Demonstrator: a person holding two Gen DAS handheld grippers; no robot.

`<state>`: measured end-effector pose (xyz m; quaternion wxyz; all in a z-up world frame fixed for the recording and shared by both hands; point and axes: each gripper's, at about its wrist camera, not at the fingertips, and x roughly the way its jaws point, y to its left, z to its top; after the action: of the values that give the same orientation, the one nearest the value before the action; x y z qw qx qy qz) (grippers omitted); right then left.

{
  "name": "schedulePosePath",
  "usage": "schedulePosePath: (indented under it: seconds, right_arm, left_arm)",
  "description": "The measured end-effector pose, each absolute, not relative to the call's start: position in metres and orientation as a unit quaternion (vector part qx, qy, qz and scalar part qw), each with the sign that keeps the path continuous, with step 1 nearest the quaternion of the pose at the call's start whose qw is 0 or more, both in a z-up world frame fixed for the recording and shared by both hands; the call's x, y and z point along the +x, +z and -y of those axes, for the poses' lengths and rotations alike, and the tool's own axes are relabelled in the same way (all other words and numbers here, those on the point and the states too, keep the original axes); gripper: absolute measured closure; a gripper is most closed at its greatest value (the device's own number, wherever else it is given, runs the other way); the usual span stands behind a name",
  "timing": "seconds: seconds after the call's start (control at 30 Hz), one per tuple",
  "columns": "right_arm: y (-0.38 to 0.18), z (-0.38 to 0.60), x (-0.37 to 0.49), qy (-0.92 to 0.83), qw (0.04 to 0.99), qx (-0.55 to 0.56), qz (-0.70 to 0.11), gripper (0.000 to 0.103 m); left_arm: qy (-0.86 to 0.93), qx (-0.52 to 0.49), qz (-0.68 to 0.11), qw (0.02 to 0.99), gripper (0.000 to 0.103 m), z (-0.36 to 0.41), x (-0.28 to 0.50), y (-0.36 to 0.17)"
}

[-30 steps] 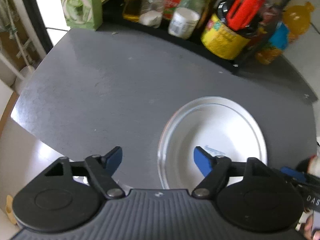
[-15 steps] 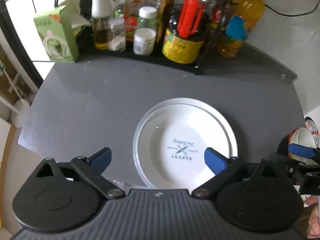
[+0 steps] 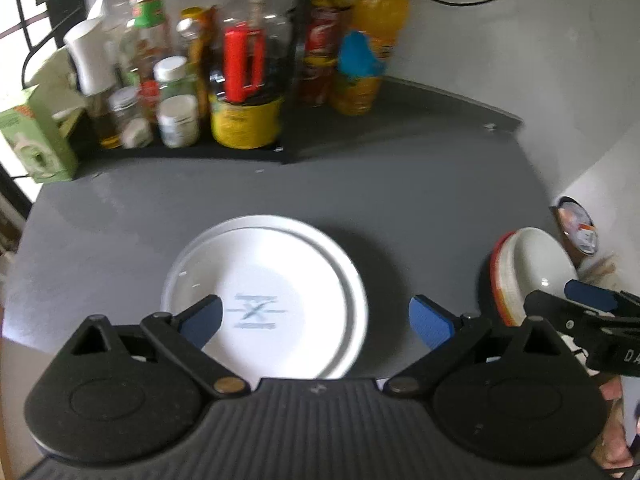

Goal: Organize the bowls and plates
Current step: 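Move both open grippers to the rim of the red-and-white bowl stack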

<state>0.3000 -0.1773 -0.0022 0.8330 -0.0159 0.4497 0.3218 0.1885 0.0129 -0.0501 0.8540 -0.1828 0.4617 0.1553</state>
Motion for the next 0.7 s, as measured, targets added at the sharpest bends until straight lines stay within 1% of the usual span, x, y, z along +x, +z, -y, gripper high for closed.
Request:
schedulePosePath:
  seconds: [0.33,0.7]
  right_arm:
    - [0.006,0.238,0.308,0.272,0.858,0.013,-0.435,0.000]
    - [0.001,0.299,0.324,0.209,0.875,0.043,-0.435,0.000]
  left_arm:
    - [0.110,-0.160,-0.464,0.864,0.004,0.031,0.220,-0.046]
    - [0.061,-0.167,-0.464,0.868,0.004,0.071,0.260,-0.050]
